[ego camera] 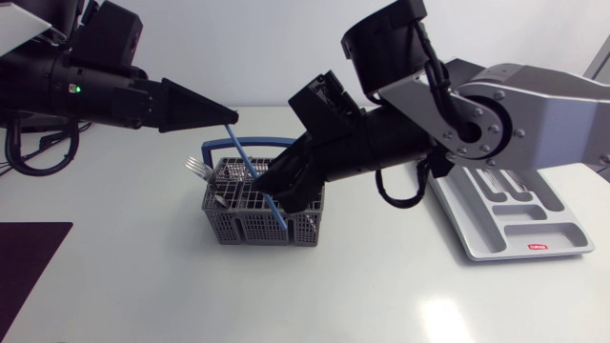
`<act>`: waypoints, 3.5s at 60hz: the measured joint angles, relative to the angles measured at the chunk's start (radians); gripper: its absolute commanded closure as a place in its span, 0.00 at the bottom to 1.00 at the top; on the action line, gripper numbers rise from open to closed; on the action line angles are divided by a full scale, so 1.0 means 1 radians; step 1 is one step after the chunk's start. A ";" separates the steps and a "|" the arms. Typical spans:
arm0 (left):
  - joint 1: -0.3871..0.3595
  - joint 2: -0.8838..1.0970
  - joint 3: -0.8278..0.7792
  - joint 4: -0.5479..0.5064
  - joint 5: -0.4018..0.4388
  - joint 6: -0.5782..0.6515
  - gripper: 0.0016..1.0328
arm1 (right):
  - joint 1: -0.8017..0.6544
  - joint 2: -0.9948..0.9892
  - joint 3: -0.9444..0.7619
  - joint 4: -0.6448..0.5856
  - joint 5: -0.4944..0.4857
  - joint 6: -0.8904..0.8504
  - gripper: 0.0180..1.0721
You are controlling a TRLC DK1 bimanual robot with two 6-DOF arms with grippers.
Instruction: Unload the cutlery basket into the drawer organizer.
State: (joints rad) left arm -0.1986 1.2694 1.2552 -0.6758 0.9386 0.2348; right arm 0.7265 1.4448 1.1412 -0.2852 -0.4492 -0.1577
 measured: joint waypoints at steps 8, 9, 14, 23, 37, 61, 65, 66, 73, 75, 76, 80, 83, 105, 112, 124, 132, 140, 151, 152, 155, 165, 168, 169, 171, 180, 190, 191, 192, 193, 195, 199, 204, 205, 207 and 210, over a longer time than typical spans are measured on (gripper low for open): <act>0.003 0.011 0.000 0.001 0.003 0.000 0.92 | 0.006 0.021 0.004 -0.001 0.000 0.000 0.61; 0.005 0.014 0.000 0.001 0.004 0.000 0.92 | 0.007 0.023 0.004 -0.001 0.000 0.000 0.62; 0.006 0.019 0.000 0.002 0.007 0.000 0.92 | 0.009 0.032 0.004 -0.002 0.000 0.000 0.70; 0.007 0.028 0.000 0.004 0.007 0.000 0.92 | 0.013 0.033 0.003 -0.002 0.000 0.000 0.88; 0.007 0.034 0.000 0.006 0.008 0.000 0.91 | 0.020 0.033 0.003 -0.002 0.000 0.000 0.94; 0.050 0.038 0.036 0.278 0.019 -0.217 0.05 | 0.019 0.010 -0.078 -0.023 0.000 0.000 0.94; 0.069 0.039 0.070 0.339 0.018 -0.272 0.05 | 0.005 -0.026 -0.113 -0.047 0.000 -0.001 0.94; 0.074 0.039 0.079 0.348 0.018 -0.284 0.05 | -0.001 -0.037 -0.121 -0.053 0.000 -0.001 0.94; 0.099 0.041 0.145 0.372 -0.023 -0.318 0.05 | -0.083 -0.148 -0.170 -0.114 0.001 -0.013 0.94; 0.098 0.041 0.157 0.372 -0.036 -0.317 0.05 | -0.114 -0.179 -0.177 -0.133 0.000 -0.022 0.94; 0.098 0.041 0.162 0.370 -0.045 -0.317 0.05 | -0.135 -0.198 -0.180 -0.146 0.001 -0.027 0.94; 0.083 0.043 0.168 0.342 -0.090 -0.287 0.05 | -0.218 -0.255 -0.188 -0.188 0.001 -0.050 0.94; 0.063 0.049 0.168 0.304 -0.140 -0.249 0.05 | -0.290 -0.284 -0.188 -0.219 0.000 -0.069 0.94; -0.255 0.138 0.037 0.222 -0.599 0.050 0.05 | -0.844 -0.170 -0.158 -0.285 0.031 -0.192 0.94; -0.282 0.172 0.037 0.179 -0.638 0.063 0.05 | -0.934 -0.042 -0.108 -0.275 0.067 -0.207 0.94; -0.309 0.198 0.034 0.132 -0.687 0.080 0.05 | -1.017 0.203 -0.014 -0.247 0.157 -0.210 0.94; -0.314 0.198 0.012 0.131 -0.687 0.089 0.06 | -1.017 0.317 0.048 -0.243 0.190 -0.209 0.94; -0.315 0.198 -0.054 0.143 -0.687 0.111 0.06 | -1.017 0.428 0.133 -0.242 0.212 -0.198 0.93; -0.322 0.196 -0.154 0.208 -0.673 0.160 0.06 | -1.015 0.539 0.186 -0.245 0.230 -0.183 0.84; -0.322 0.196 -0.161 0.212 -0.667 0.164 0.06 | -1.015 0.546 0.190 -0.246 0.230 -0.183 0.81; -0.322 0.195 -0.175 0.230 -0.655 0.172 0.06 | -1.015 0.562 0.196 -0.246 0.230 -0.183 0.67; -0.342 0.181 -0.220 0.350 -0.636 0.211 0.06 | -1.009 0.569 0.194 -0.237 0.223 -0.183 0.18; -0.356 0.174 -0.245 0.414 -0.633 0.213 0.07 | -1.002 0.558 0.179 -0.220 0.219 -0.183 0.16; -0.360 0.172 -0.253 0.433 -0.633 0.215 0.07 | -1.001 0.553 0.172 -0.212 0.219 -0.184 0.16; -0.367 0.170 -0.268 0.471 -0.633 0.215 0.09 | -0.996 0.540 0.153 -0.200 0.219 -0.184 0.16; -0.379 0.169 -0.306 0.556 -0.634 0.216 0.12 | -0.990 0.470 0.070 -0.147 0.221 -0.188 0.16; -0.379 0.170 -0.307 0.608 -0.634 0.216 0.24 | -0.990 0.381 -0.011 -0.106 0.214 -0.196 0.16; -0.379 0.170 -0.307 0.609 -0.634 0.216 0.26 | -0.989 0.373 -0.019 -0.103 0.209 -0.196 0.16; -0.379 0.170 -0.307 0.610 -0.634 0.216 0.27 | -0.989 0.361 -0.030 -0.102 0.206 -0.198 0.16; -0.379 0.170 -0.307 0.610 -0.634 0.216 0.29 | -0.986 0.352 -0.039 -0.100 0.203 -0.199 0.16; -0.381 0.171 -0.307 0.615 -0.634 0.216 0.33 | -0.975 0.324 -0.068 -0.095 0.196 -0.203 0.16; -0.388 0.172 -0.307 0.616 -0.634 0.216 0.40 | -0.961 0.294 -0.098 -0.092 0.186 -0.207 0.16; -0.397 0.183 -0.307 0.625 -0.634 0.216 0.46 | -0.943 0.262 -0.130 -0.079 0.183 -0.207 0.16; -0.399 0.185 -0.307 0.626 -0.634 0.216 0.47 | -0.941 0.255 -0.137 -0.077 0.183 -0.208 0.16; -0.402 0.189 -0.307 0.626 -0.634 0.216 0.47 | -0.935 0.241 -0.149 -0.074 0.182 -0.208 0.16; -0.407 0.197 -0.307 0.628 -0.634 0.216 0.47 | -0.929 0.221 -0.167 -0.071 0.181 -0.208 0.16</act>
State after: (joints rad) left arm -0.6052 1.4666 0.9478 -0.0479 0.3050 0.4503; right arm -0.2020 1.6657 0.9745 -0.3565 -0.2680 -0.3653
